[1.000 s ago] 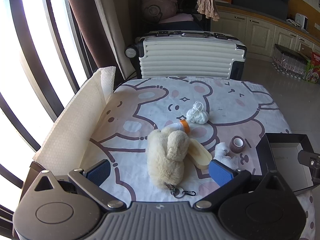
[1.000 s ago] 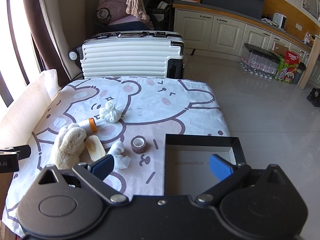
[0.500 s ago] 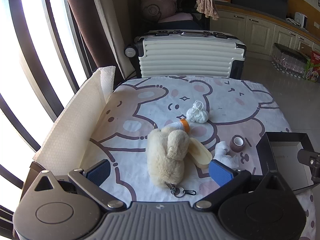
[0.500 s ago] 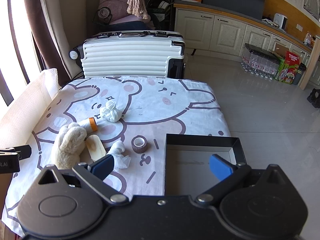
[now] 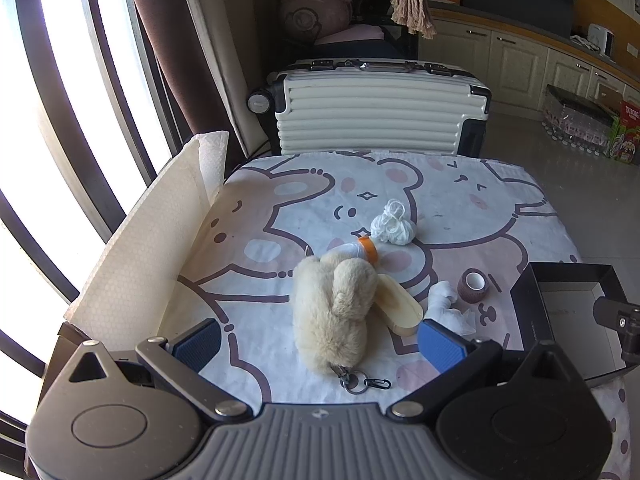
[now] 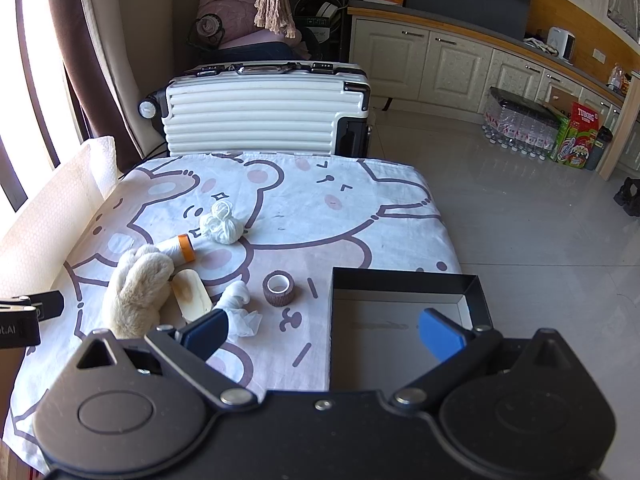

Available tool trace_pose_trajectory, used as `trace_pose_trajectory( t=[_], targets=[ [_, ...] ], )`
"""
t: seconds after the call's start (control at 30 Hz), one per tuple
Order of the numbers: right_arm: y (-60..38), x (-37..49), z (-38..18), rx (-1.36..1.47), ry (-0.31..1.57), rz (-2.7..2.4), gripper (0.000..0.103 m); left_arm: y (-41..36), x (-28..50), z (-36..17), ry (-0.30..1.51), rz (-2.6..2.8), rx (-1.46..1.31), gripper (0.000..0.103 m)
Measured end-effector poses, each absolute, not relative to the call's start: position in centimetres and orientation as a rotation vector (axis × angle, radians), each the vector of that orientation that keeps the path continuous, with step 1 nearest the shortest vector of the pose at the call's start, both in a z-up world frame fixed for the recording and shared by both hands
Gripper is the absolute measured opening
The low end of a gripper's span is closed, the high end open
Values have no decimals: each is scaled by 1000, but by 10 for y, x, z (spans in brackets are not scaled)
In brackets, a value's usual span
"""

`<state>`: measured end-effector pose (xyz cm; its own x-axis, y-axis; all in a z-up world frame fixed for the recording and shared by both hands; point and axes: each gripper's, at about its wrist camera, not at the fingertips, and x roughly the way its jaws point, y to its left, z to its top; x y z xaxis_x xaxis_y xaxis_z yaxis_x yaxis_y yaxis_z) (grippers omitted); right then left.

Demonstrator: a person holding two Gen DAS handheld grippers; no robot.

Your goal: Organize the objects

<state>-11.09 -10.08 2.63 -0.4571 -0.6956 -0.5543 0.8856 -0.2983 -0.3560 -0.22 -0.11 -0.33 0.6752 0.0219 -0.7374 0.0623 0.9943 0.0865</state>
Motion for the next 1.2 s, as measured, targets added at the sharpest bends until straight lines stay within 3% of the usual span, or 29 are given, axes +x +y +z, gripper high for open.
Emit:
trace_pose_trajectory(
  t=[1.2],
  targets=[
    [-100, -107, 23, 445, 762, -2170, 103, -6, -5, -4, 832, -64, 115, 103]
  ],
)
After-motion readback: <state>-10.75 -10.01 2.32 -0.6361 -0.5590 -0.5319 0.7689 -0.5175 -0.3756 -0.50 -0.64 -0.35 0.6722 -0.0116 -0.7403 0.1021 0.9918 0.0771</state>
